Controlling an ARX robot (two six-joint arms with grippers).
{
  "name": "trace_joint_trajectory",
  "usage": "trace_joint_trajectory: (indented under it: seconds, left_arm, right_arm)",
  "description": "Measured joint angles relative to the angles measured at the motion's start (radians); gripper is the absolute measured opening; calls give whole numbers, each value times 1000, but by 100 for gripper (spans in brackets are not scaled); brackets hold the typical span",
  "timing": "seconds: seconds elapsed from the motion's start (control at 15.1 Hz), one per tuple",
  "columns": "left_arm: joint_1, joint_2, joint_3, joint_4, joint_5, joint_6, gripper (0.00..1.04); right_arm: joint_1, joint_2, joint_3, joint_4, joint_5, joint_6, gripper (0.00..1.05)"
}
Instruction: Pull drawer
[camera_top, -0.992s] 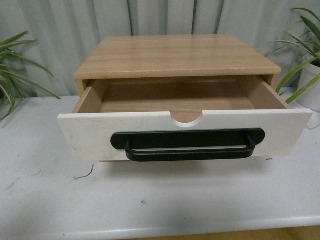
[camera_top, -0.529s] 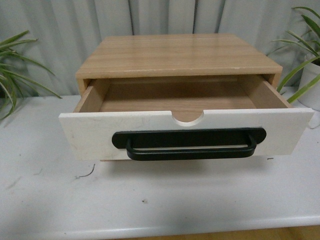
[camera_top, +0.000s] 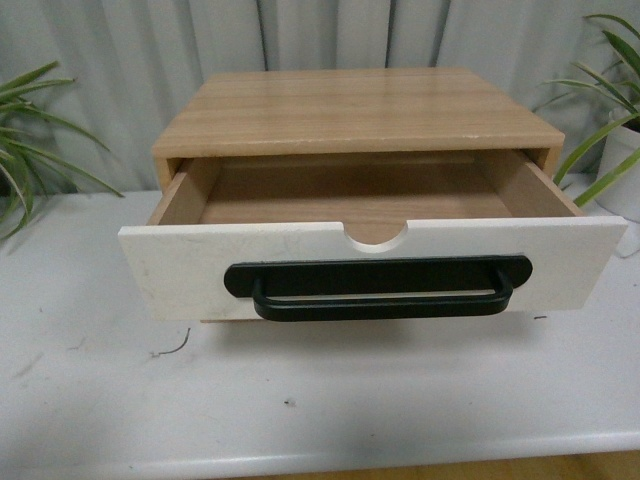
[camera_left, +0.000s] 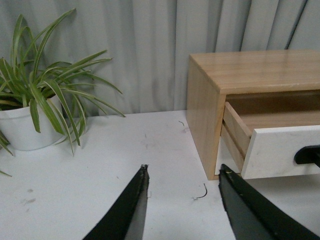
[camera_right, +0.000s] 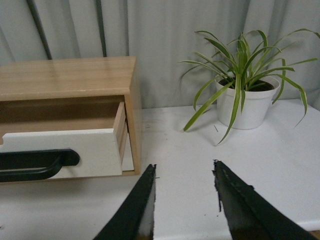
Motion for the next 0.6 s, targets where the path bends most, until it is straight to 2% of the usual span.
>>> trace_joint_trajectory:
  seconds: [0.2,0.26,0.33,0.6]
  left_arm:
    - [0,0,0,0,0,0,85]
    - [0,0,0,0,0,0,96]
    - [0,0,0,0,0,1,99]
    - [0,0,0,0,0,0,98]
  right_arm:
    - [0,0,0,0,0,0,79]
    - [0,0,0,0,0,0,90]
    - [0,0,0,0,0,1,100]
    - [0,0,0,0,0,0,98]
